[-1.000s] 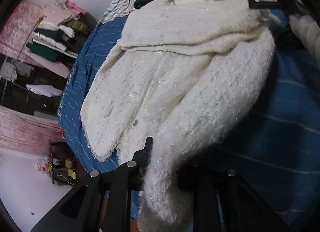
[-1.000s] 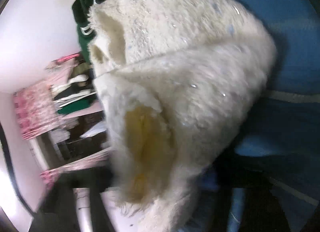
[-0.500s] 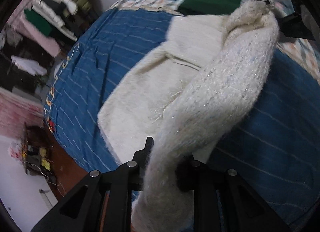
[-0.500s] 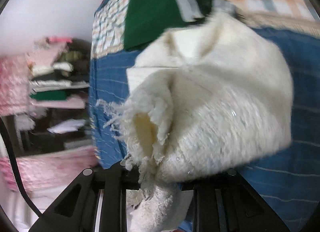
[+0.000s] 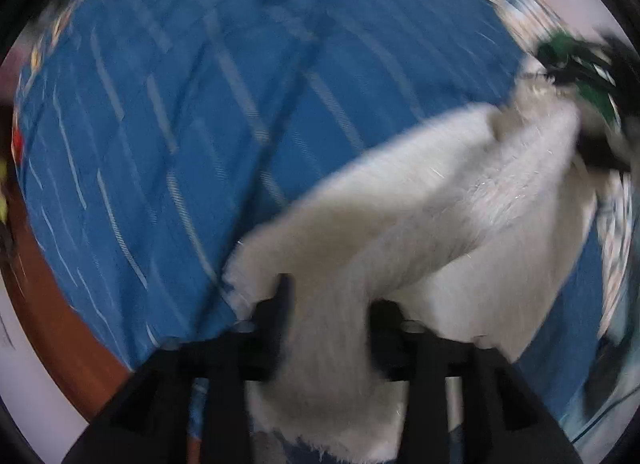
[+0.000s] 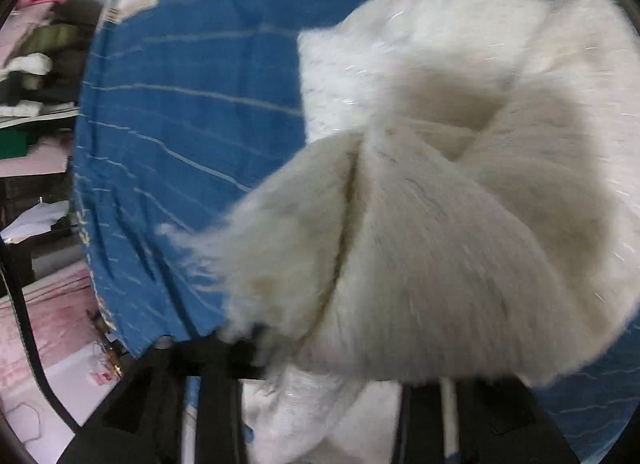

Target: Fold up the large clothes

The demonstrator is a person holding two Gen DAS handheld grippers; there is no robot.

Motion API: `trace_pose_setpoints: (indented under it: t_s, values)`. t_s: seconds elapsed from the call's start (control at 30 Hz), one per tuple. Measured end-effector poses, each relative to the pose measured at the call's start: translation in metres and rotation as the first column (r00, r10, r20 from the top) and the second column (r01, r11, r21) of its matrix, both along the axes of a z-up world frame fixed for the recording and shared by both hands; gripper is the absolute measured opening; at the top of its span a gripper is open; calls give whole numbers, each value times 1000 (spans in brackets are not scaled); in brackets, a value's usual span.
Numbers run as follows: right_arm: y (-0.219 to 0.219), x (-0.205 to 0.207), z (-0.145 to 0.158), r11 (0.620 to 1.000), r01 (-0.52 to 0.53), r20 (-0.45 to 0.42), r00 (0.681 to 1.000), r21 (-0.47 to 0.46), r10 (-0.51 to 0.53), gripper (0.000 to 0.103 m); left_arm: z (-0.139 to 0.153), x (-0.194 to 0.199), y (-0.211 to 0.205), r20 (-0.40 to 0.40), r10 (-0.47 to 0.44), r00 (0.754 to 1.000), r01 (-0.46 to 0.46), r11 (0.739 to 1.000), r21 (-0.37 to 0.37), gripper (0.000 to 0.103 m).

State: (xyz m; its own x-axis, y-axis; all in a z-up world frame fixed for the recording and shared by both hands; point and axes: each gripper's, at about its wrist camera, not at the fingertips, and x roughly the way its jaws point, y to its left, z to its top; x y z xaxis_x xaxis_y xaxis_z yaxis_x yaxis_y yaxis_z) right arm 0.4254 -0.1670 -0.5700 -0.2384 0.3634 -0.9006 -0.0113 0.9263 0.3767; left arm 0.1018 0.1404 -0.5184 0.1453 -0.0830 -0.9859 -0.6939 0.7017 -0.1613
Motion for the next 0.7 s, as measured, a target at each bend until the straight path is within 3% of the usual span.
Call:
trace_pose_setpoints:
  t_s: [0.07,0.2,0.27,0.33,0.4,0.43,0.53,0.7]
  values:
    - [9,4,-3,998,3,-8,1000,56,-3,81,1,-10,21,12,79,997,-79,997,11,62]
    - [-12,-1,18,968,-7,-4,1000,252,9,83,12,-27,35,9,144,990,-144,985,96,68]
    - [-53,-7,40,947,14,34,999,320,-26,83,20,-34,29,0,145,989,-143,978,153,68]
    - [-97,-10,59,960,16,142,988,280,-58,83,24,-39,15,-5,142,990,-139,973,185,68]
    - [-146,-14,69,985,27,249,966,172,-70,83,19,-39,4,-10,132,991,-128,974,186,69]
    - [-174,-15,63,991,43,272,959,130,-78,83,7,-37,-7,-39,117,992,-108,978,177,69]
    - [-229,-7,18,986,97,176,977,138,-120,83,-17,-33,-19,-85,103,991,-85,977,194,69]
    - [-231,27,-62,916,138,43,985,377,-166,82,-36,-23,-21,-107,83,991,-57,971,233,79]
